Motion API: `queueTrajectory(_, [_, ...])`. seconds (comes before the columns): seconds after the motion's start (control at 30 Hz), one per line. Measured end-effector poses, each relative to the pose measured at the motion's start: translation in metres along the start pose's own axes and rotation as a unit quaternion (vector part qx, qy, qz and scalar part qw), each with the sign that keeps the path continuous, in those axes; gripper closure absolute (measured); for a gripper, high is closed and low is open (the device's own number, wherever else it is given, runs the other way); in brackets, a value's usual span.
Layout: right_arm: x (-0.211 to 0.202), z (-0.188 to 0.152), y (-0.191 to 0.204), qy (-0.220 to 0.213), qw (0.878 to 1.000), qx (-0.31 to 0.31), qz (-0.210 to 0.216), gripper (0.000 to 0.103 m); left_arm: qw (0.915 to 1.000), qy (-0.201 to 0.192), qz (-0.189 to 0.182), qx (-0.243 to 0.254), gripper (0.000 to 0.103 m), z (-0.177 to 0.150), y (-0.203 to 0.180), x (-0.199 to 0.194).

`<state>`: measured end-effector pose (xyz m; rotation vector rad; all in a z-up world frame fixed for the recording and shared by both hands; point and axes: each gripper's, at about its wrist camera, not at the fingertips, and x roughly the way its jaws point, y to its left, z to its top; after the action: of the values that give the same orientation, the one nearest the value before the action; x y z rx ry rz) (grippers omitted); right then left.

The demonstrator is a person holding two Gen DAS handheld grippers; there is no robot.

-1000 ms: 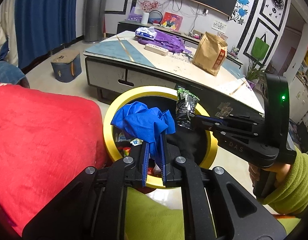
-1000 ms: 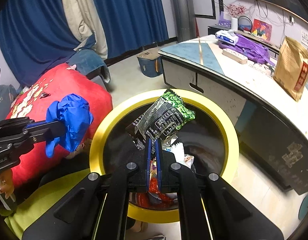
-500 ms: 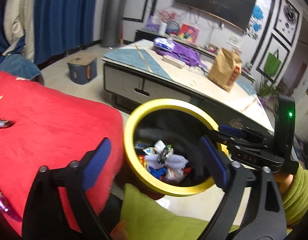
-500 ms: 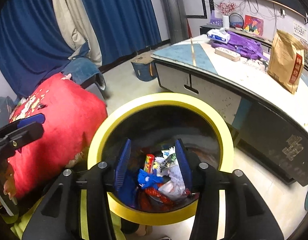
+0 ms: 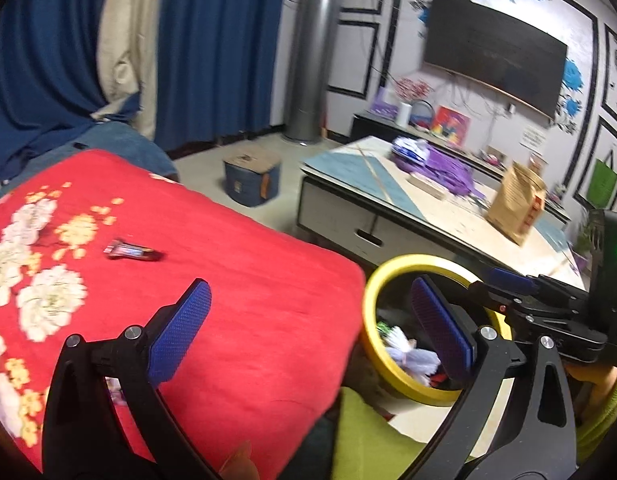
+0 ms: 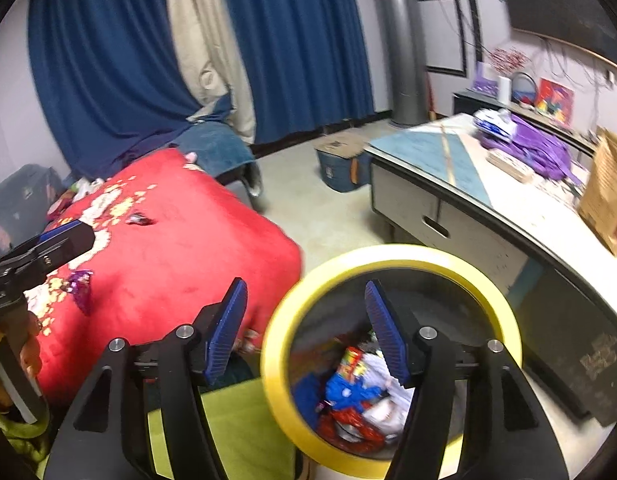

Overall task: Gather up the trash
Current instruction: 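Move both tools back over the last two wrappers on the bed, then grasp the purple candy wrapper with the left tool while the right tool grasps the brown chocolate bar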

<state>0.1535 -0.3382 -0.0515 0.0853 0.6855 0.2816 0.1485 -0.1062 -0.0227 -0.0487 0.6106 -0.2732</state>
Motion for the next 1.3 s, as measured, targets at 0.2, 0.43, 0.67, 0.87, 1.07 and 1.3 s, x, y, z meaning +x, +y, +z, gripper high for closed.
queueTrajectory(0.2, [0.008,0.021,0.042,-0.008,0.999,-0.038,0.036,0.042,0.9994,-0.016,0.028,-0.012,0.011,0.001,0.02,-0.018])
queueTrajectory(0.43, [0.023,0.042,0.089,-0.014,0.994,-0.08,0.074,0.041,0.9975,-0.015,0.06,-0.034,0.011,-0.005,0.048,-0.031])
queueTrajectory(0.67, [0.046,0.057,0.123,-0.003,0.989,-0.102,0.111,0.04,0.9932,0.014,0.083,-0.081,0.011,-0.018,0.083,-0.033])
queueTrajectory(0.87, [0.076,0.068,0.146,0.017,0.984,-0.123,0.132,0.039,0.9906,0.044,0.071,-0.108,0.011,-0.034,0.102,-0.026])
queueTrajectory(1.07, [0.118,0.077,0.169,0.047,0.976,-0.15,0.151,0.039,0.9864,0.087,0.06,-0.126,0.021,-0.051,0.111,-0.01])
queueTrajectory(1.3, [0.167,0.08,0.204,0.082,0.961,-0.209,0.163,0.042,0.9817,0.118,0.045,-0.142,0.049,-0.064,0.118,0.005])
